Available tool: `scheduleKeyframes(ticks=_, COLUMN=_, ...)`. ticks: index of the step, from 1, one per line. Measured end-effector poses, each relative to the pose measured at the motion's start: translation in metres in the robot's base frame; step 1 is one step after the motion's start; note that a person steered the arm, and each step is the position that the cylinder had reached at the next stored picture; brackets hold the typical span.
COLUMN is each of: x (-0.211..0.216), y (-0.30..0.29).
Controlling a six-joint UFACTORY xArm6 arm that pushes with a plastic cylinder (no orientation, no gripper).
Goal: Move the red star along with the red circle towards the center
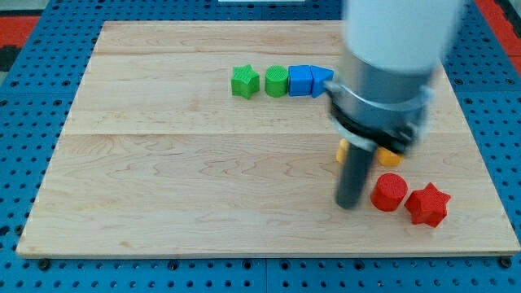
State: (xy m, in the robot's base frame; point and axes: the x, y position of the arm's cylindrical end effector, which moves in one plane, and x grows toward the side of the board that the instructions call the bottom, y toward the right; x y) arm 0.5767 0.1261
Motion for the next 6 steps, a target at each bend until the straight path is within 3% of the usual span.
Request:
scheduleKeyframes(ticks=1, x=0.041, y=0.040)
scheduleKeyframes(ticks=2, x=0.029, y=0.105)
scheduleKeyframes(ticks=3, x=0.016, y=0.122)
scheduleKeyframes(ticks=6, x=-0.027, y=0.044)
